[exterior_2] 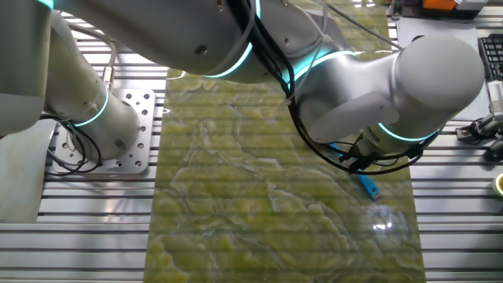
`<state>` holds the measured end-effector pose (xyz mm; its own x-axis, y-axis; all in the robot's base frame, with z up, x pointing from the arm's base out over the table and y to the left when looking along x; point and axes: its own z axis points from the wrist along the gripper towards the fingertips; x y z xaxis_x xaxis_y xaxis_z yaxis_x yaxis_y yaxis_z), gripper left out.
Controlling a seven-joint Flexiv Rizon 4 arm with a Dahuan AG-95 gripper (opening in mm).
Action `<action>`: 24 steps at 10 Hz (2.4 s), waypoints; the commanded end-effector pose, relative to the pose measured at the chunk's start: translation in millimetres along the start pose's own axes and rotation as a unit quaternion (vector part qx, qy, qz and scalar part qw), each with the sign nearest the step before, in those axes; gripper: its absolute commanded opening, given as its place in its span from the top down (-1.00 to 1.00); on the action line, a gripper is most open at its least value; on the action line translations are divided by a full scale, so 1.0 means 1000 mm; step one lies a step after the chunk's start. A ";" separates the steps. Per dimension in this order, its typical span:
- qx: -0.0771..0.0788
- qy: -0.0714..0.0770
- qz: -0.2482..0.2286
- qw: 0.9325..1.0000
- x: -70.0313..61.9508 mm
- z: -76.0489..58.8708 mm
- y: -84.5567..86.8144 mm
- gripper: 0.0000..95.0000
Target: Scrub the table with a brush
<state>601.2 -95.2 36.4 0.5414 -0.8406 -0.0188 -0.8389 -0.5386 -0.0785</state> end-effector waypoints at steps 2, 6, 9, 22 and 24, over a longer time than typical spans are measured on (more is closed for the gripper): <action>0.000 0.000 -0.006 1.000 -0.001 0.001 0.001 0.60; -0.024 -0.011 0.008 1.000 -0.001 0.001 0.001 0.60; -0.023 -0.010 -0.016 1.000 -0.001 0.001 0.001 0.60; -0.015 -0.010 -0.011 1.000 0.000 0.025 0.006 0.60; -0.015 -0.011 -0.011 1.000 0.000 0.025 0.006 0.60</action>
<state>597.8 -97.3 10.3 0.5575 -0.8291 -0.0428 -0.8301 -0.5557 -0.0469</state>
